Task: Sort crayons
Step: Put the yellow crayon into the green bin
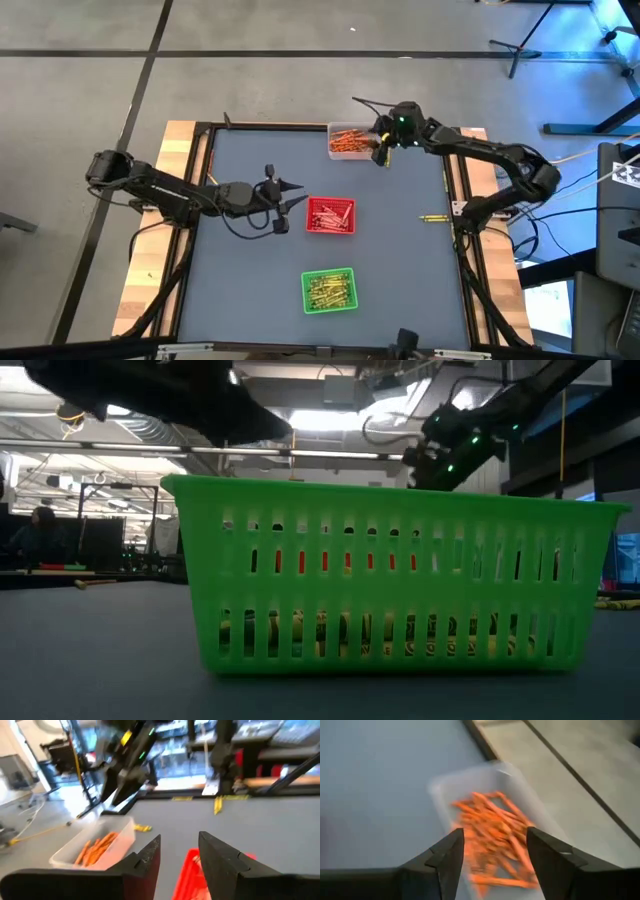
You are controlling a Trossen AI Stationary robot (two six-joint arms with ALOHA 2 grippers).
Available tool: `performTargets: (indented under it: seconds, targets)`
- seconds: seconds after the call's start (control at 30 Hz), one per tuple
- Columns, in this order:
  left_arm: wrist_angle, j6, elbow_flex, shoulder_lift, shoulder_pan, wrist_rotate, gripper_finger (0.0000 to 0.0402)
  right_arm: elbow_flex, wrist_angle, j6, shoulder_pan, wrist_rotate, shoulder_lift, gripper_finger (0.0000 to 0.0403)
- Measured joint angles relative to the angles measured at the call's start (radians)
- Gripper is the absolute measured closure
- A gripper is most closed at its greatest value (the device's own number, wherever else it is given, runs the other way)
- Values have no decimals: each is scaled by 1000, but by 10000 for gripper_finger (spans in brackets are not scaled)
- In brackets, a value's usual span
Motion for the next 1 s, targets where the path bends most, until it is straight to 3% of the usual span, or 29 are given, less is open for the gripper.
performTargets:
  seconds: [0.1,0.3,0.53,0.73,1.0]
  targets:
    - [-205,-17,75,0,53,1,262,-45,35,1,35,-50,-63,191]
    - [-934,-148,347,11,196,47,210,-131,175,2,127,-54,-111,201]
    - [-1483,-305,480,11,308,67,205,-140,199,3,211,-54,-107,203]
    - [-1717,-384,490,16,396,202,205,-140,197,1,249,-54,-107,203]
    - [-1923,-170,490,174,482,228,205,-140,200,0,248,-54,-107,203]
